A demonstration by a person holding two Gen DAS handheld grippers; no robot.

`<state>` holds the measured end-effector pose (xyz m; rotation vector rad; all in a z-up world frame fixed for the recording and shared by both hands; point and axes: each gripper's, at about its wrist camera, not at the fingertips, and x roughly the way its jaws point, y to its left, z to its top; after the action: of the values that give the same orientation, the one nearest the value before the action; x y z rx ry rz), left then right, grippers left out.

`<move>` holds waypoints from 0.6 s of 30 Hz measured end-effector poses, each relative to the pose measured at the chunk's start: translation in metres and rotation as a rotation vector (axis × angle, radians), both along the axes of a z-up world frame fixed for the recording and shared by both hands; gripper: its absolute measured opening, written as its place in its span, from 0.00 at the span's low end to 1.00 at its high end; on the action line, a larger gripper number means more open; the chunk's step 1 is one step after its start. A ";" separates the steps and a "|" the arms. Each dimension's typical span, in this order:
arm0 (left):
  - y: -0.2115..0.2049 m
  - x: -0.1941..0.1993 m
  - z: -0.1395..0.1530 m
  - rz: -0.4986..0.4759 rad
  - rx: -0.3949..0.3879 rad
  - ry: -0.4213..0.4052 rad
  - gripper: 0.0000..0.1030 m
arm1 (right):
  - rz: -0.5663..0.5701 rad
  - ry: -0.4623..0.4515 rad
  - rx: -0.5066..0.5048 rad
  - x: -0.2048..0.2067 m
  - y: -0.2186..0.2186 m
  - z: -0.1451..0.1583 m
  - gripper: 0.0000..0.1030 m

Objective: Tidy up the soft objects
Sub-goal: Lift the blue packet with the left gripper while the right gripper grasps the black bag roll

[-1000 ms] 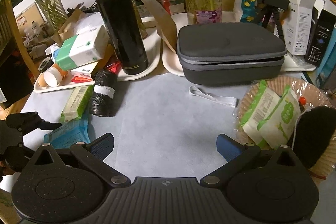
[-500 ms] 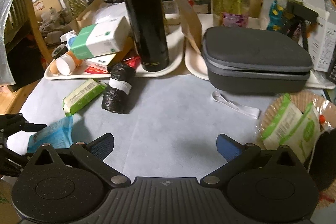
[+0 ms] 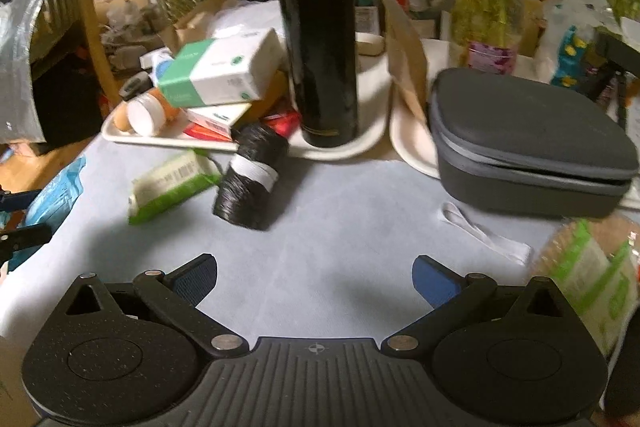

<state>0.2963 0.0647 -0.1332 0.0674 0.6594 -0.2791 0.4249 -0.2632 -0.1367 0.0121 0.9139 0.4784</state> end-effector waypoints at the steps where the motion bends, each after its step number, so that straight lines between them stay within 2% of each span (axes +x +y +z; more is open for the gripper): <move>1: 0.001 0.000 0.000 0.016 0.003 -0.004 0.61 | 0.014 0.006 0.015 0.002 0.001 -0.001 1.00; 5: 0.004 0.005 -0.003 0.095 0.019 -0.012 0.61 | 0.043 0.034 0.081 0.013 0.001 -0.008 1.00; 12: 0.016 0.013 -0.006 0.226 0.034 -0.013 0.61 | 0.093 -0.016 0.109 0.030 0.015 -0.019 0.99; 15: 0.019 0.012 -0.008 0.242 0.040 -0.011 0.61 | 0.115 -0.014 0.129 0.042 0.025 -0.025 0.90; 18: 0.020 0.012 -0.009 0.241 0.041 -0.006 0.61 | 0.128 -0.007 0.154 0.052 0.034 -0.031 0.87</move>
<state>0.3079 0.0843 -0.1421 0.0269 0.6607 -0.0334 0.4773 -0.2290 -0.1673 0.0922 0.8725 0.6663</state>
